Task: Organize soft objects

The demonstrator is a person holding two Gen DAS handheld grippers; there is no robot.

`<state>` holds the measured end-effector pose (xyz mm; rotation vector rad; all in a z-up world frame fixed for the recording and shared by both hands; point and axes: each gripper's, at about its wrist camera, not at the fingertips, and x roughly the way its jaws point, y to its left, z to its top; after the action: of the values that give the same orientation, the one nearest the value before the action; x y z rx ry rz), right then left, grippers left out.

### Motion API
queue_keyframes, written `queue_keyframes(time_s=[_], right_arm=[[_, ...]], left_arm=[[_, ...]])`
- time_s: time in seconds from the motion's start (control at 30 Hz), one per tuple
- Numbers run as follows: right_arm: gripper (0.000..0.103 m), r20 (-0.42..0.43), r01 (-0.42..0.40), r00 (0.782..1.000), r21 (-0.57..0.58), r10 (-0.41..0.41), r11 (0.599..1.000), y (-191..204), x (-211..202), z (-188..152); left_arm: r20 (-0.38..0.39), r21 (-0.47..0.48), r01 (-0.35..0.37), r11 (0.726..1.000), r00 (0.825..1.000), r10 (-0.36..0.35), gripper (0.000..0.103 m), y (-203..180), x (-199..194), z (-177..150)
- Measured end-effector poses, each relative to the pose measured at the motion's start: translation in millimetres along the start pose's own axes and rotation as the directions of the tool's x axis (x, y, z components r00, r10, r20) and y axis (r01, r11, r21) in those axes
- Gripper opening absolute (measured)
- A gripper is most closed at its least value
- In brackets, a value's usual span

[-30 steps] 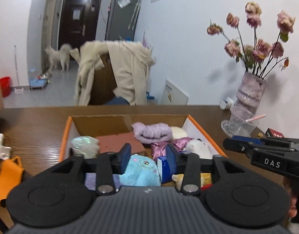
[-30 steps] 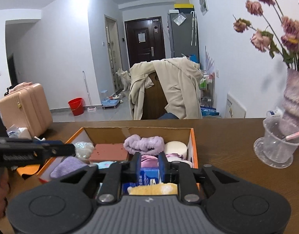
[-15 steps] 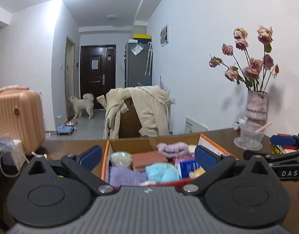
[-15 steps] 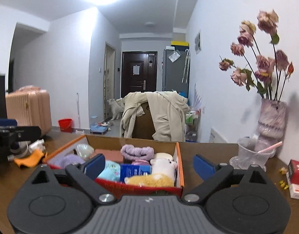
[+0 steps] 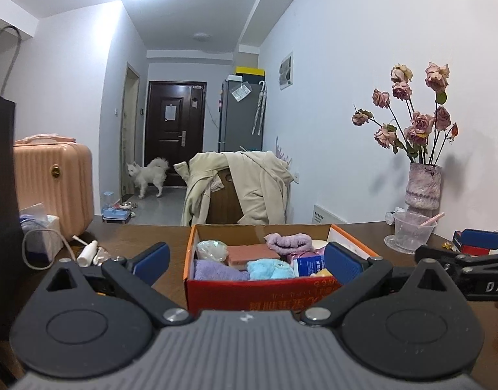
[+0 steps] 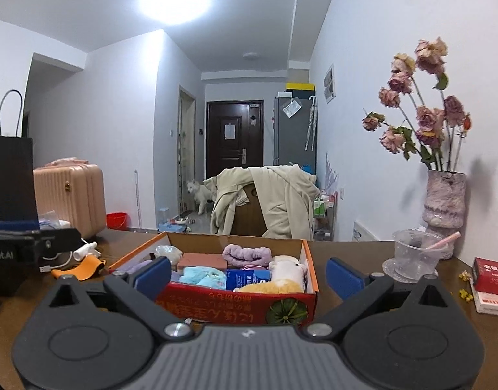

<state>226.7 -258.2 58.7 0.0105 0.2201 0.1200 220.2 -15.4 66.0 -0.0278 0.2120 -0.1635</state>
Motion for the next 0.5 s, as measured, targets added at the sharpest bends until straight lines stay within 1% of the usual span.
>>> queue_keyframes(time_s=[0.17, 0.27, 0.33, 0.4, 0.5], right_arm=[[0.103, 0.0, 0.012, 1.0, 0.017, -0.012, 1.0, 4, -41, -18], [0.103, -0.028, 0.0, 1.0, 0.004, 0.0, 1.0, 10, -67, -36], [0.103, -0.04, 0.002, 0.999, -0.014, -0.002, 1.0, 13, -84, -47], [0.103, -0.033, -0.002, 0.999, -0.018, 0.001, 1.0, 14, -101, -56], [0.103, -0.048, 0.002, 0.999, 0.009, -0.002, 1.0, 17, -123, -70]], left_arm=[[-0.012, -0.031, -0.006, 0.999, 1.0, 0.005, 0.103, -4, -42, -25], [-0.033, -0.017, -0.019, 1.0, 0.999, 0.018, 0.103, -8, -68, -42], [-0.025, -0.009, -0.032, 0.999, 0.999, 0.032, 0.103, -11, -90, -52], [-0.015, -0.022, -0.041, 0.999, 0.999, 0.041, 0.103, -10, -110, -59], [-0.014, -0.031, -0.055, 0.998, 0.998, 0.054, 0.103, -8, -136, -71]])
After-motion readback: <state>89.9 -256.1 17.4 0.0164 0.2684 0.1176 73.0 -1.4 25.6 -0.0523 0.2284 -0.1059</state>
